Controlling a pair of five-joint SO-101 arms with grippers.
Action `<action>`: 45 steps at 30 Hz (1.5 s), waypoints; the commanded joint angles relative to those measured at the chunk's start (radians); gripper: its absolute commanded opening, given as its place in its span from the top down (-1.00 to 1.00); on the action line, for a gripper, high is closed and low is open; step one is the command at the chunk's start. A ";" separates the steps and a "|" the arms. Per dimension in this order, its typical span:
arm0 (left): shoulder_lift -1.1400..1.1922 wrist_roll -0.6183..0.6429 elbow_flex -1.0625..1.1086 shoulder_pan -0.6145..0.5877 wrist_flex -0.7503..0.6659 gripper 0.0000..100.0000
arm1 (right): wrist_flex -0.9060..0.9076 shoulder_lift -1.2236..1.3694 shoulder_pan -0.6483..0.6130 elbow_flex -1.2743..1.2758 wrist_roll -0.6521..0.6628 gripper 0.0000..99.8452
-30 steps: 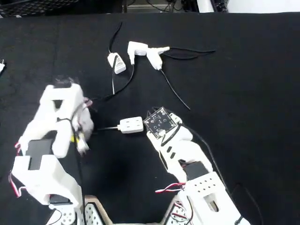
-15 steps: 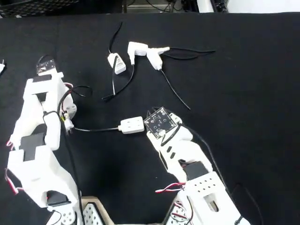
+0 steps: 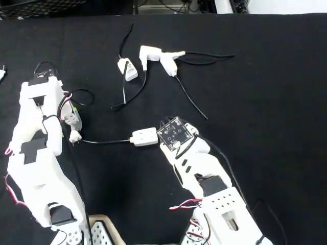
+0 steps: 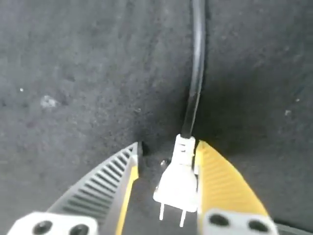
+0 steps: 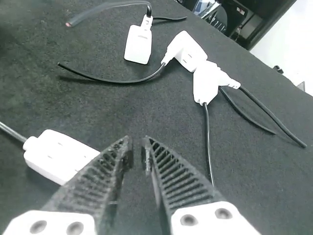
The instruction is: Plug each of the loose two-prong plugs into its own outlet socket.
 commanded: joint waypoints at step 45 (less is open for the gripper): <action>-0.358 0.029 0.375 0.016 -0.117 0.58 | -0.175 0.265 -0.048 -0.051 -0.060 0.92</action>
